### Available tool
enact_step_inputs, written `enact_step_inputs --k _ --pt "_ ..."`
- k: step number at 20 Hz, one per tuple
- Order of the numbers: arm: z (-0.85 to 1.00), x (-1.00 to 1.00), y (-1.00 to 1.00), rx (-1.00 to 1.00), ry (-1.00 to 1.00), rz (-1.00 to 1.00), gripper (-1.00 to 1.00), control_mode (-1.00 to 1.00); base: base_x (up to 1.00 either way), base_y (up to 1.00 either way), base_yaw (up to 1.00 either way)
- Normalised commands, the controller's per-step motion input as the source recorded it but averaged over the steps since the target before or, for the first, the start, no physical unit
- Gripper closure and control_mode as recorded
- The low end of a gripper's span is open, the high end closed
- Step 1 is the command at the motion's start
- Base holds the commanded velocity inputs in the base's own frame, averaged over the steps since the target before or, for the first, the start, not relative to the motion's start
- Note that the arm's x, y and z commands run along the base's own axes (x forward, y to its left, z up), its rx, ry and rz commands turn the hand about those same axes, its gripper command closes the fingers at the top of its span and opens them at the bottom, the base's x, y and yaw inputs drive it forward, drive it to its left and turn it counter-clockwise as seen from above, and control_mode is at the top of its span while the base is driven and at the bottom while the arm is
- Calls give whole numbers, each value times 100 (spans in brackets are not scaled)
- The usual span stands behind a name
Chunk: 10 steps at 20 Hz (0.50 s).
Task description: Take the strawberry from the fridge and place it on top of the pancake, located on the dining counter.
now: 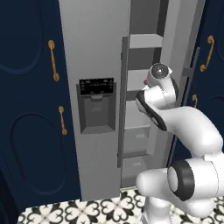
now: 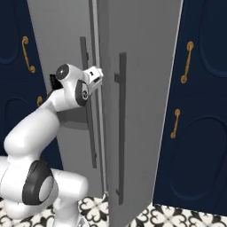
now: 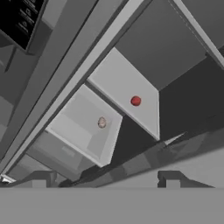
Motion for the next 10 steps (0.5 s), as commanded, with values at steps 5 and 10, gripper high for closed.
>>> enact_step_inputs --k 5,10 --pt "0 -48 -90 0 0 -4 -100 -100 0 0 0" --pt "0 -46 -99 0 0 -5 -100 -100 0 0 0"
